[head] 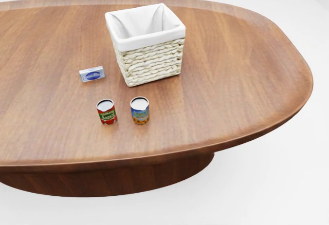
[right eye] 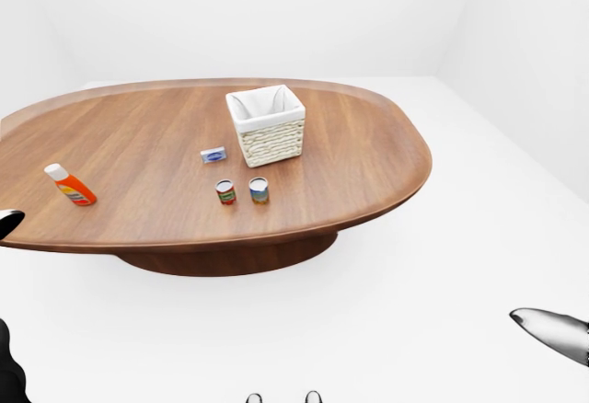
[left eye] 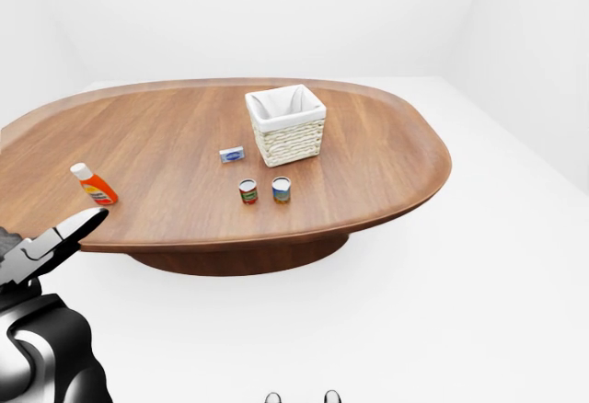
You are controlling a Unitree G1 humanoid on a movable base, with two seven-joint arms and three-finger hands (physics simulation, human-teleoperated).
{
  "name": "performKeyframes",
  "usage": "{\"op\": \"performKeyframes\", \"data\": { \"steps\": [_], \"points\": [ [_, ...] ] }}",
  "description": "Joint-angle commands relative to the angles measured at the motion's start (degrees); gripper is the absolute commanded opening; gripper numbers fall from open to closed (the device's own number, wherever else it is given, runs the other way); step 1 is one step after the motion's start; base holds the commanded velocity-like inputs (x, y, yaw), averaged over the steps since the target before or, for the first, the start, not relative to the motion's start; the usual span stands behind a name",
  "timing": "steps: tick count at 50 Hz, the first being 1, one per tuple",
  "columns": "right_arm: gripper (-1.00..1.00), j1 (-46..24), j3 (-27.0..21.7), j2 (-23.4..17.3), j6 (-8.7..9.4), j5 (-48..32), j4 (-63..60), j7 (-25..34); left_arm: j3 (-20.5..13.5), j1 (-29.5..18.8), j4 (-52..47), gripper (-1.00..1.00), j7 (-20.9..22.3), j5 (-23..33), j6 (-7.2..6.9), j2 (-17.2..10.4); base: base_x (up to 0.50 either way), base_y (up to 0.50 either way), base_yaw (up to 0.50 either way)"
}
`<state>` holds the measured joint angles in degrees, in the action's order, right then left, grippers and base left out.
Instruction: Pick up the tomato sauce, and put it in the basket.
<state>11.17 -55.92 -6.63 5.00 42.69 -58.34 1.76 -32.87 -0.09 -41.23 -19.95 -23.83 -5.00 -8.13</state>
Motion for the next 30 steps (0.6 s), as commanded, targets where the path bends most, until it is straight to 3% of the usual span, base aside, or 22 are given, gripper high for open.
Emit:
{"op": "performKeyframes", "data": {
  "steps": [1,15,30],
  "points": [
    [1.00,-0.02,0.63,0.44,0.00,-1.02,-0.17,0.41,-0.10,0.08,-0.13,1.00,-0.12,-0.39,0.00,-0.03,0.00,-0.50,0.00],
    [1.00,-0.04,1.23,1.01,0.00,-2.38,0.36,1.30,0.15,0.10,-0.01,1.00,-0.04,-0.16,0.00,0.12,0.00,-0.48,0.00],
    [1.00,-0.68,3.02,1.45,0.00,-5.74,-0.07,2.55,0.39,0.23,0.40,1.00,0.37,0.05,0.00,0.29,0.08,0.00,0.00]
  ]
}}
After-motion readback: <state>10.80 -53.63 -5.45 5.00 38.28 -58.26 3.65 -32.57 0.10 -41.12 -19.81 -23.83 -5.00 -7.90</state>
